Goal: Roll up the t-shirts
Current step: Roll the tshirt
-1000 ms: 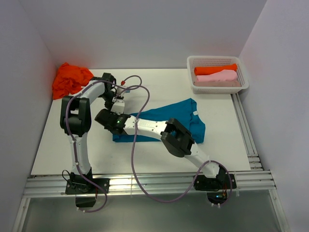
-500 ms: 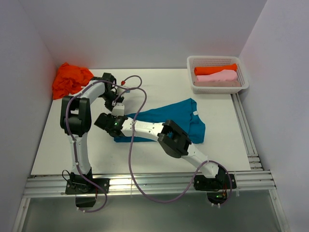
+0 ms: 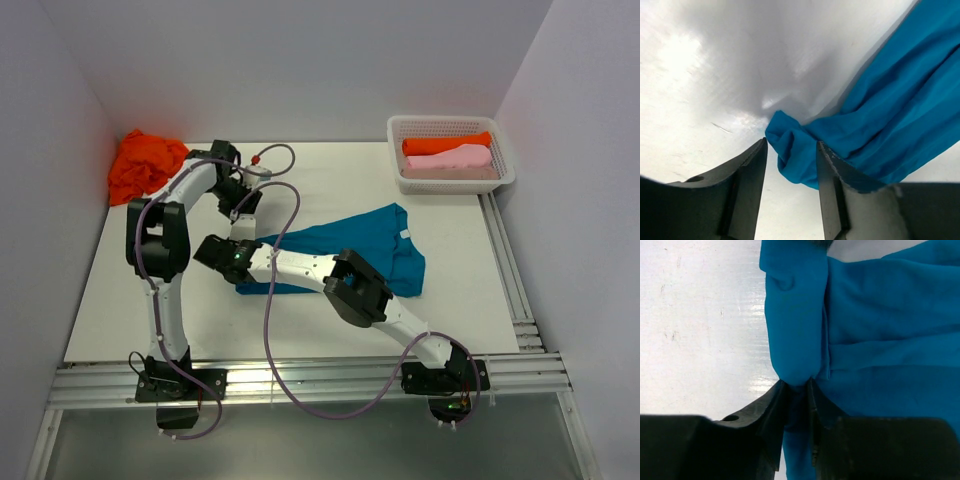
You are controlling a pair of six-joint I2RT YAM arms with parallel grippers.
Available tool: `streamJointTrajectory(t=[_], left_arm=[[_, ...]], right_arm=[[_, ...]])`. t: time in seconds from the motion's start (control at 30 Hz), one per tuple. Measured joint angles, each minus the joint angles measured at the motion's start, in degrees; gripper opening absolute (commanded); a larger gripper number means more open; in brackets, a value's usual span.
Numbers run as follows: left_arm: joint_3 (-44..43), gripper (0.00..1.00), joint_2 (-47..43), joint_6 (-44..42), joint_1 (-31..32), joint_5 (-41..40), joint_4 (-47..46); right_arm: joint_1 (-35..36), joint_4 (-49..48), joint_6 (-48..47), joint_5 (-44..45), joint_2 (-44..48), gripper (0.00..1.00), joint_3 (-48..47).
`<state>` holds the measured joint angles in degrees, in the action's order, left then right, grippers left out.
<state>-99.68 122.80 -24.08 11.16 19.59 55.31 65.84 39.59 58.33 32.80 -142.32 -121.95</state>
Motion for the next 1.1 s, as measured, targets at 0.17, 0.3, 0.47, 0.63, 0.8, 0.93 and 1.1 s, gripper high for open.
streamJointTrajectory(t=[0.17,0.3,0.47,0.63,0.8,0.93,1.1], left_arm=[[-8.41,0.51,2.29,0.90,-1.40,2.82,2.78],[-14.21,0.52,2.84,2.43,-5.31,6.82,3.56],[-14.51,0.51,2.10,4.04,-13.03,12.70,2.40],[-5.99,0.52,-1.46,3.39,-18.12,16.44,1.62],[4.39,0.52,-5.60,1.05,-17.73,20.83,1.09],[11.69,0.53,-6.73,-0.81,-17.14,24.59,-0.07],[18.49,0.53,-6.73,-1.86,-16.37,27.15,-1.75]], right_arm=[[-0.52,-4.81,-0.42,-2.29,1.68,0.15,4.07],[-2.32,-19.91,1.11,-8.26,8.66,0.13,19.12],[-5.92,-41.70,5.75,-19.32,14.36,0.12,35.65],[-7.98,-60.83,12.55,-25.70,15.02,0.12,46.21],[-8.59,-73.18,18.47,-28.20,15.02,0.12,53.11],[-8.57,-77.90,21.59,-29.40,15.02,0.13,56.02],[-8.57,-81.00,24.02,-30.01,15.02,0.13,57.94]])
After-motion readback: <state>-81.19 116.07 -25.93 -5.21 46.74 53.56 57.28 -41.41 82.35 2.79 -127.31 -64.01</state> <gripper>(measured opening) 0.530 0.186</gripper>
